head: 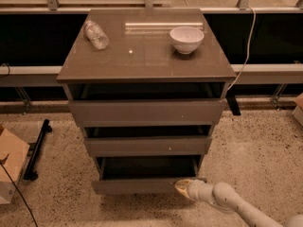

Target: Close bottom drawer

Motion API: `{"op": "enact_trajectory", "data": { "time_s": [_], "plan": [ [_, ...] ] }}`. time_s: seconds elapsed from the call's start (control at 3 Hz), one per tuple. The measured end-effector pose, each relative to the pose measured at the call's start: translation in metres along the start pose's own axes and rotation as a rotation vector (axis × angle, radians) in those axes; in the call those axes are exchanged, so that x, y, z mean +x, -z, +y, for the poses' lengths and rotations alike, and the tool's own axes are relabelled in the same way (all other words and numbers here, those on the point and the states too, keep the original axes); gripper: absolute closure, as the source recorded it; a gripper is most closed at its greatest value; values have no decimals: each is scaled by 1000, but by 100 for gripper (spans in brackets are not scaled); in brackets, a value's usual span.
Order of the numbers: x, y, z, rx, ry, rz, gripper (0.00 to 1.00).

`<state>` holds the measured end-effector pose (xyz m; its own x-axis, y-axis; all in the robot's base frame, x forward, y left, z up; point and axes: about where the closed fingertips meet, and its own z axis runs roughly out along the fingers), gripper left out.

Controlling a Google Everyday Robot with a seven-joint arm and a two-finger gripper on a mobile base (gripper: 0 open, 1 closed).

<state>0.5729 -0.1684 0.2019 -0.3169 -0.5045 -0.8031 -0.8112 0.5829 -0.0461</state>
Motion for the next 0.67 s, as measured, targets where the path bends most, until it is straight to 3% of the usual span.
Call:
{"op": "enact_trajectory", "data": {
  "time_s": [0.33,0.67],
  "plan": [
    [-10,-14,-12,-3,1,-18,86],
    [-16,-25,-20,-22,-9,-21,61]
  ]
}}
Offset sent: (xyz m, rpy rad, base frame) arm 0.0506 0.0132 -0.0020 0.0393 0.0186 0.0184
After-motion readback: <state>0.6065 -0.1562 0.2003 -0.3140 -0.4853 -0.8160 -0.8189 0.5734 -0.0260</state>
